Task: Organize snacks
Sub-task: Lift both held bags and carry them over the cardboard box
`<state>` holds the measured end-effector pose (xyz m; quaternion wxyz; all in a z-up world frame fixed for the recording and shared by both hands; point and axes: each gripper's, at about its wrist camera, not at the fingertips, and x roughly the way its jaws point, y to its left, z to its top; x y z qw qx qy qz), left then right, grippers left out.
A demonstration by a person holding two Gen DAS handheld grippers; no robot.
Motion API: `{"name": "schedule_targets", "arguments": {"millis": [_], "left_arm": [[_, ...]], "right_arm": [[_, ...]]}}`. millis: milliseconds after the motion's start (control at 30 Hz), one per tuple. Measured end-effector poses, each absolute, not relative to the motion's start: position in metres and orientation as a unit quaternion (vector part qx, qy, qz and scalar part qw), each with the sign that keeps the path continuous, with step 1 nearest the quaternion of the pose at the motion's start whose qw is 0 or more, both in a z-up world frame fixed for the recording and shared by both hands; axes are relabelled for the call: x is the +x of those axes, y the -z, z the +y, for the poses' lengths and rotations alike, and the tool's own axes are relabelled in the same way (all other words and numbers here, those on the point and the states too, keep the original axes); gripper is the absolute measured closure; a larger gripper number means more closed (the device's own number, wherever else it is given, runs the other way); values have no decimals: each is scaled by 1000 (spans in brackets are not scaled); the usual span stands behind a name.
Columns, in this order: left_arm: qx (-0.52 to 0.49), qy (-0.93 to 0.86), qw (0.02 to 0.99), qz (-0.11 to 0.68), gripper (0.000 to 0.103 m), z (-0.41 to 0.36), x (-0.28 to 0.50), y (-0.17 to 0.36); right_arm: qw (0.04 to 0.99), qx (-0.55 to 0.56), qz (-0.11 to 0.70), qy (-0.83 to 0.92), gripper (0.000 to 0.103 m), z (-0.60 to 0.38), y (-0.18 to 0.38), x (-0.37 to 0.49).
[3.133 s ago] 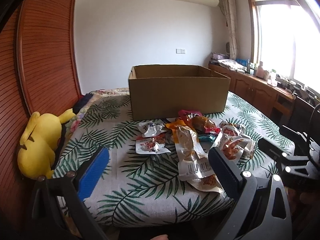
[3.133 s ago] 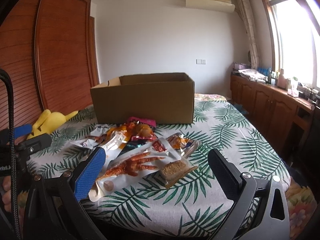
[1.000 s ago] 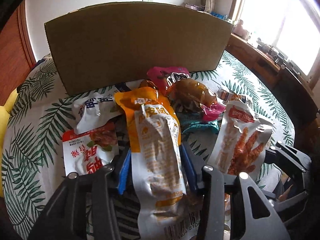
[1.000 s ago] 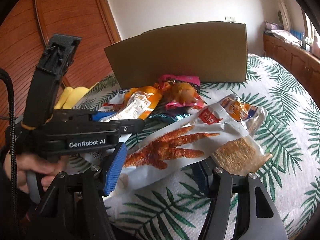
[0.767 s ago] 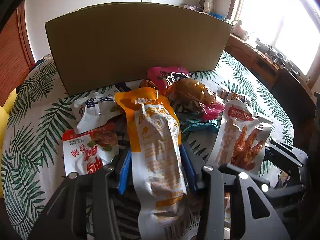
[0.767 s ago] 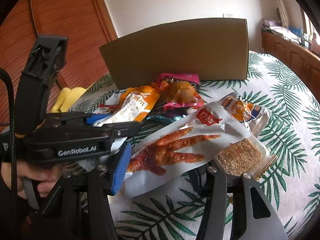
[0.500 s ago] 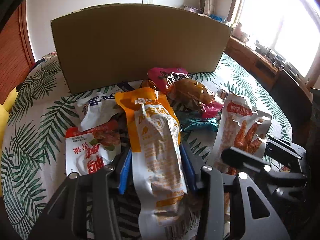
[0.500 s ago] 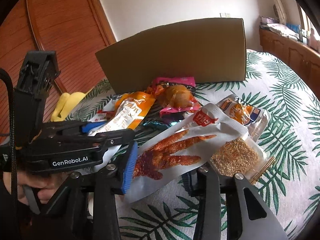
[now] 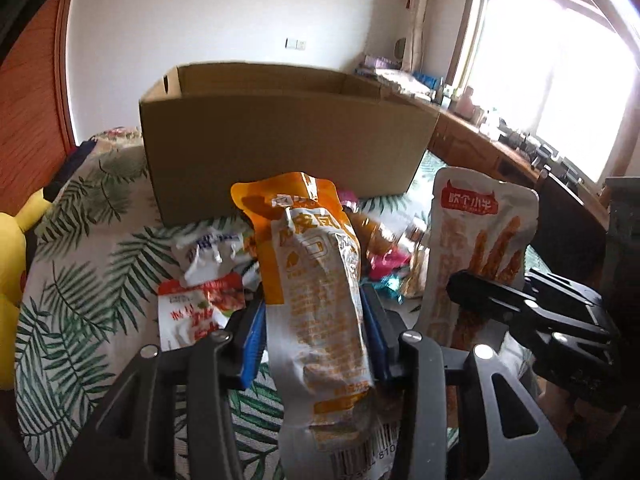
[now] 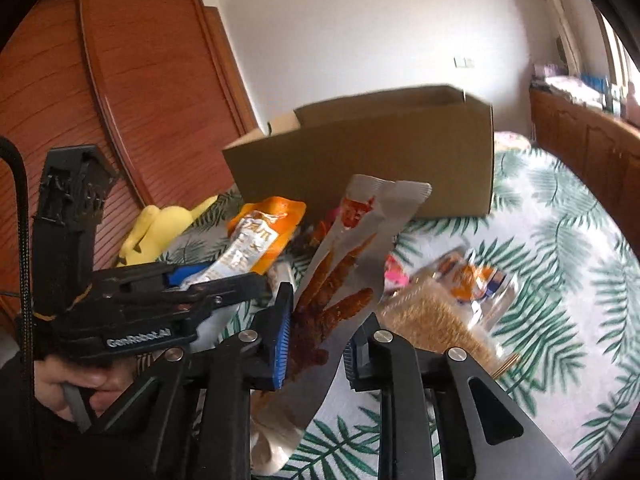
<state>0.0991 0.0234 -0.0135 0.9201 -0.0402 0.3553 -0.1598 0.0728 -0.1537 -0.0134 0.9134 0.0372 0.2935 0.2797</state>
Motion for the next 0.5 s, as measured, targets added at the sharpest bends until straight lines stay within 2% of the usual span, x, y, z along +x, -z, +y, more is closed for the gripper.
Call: {"name": "schedule_targets", "arguments": {"millis": [500], "left_arm": [[-39, 170, 931, 321, 61, 21, 94, -26]], "right_arm": [[925, 27, 256, -281, 84, -168, -28, 80]]}}
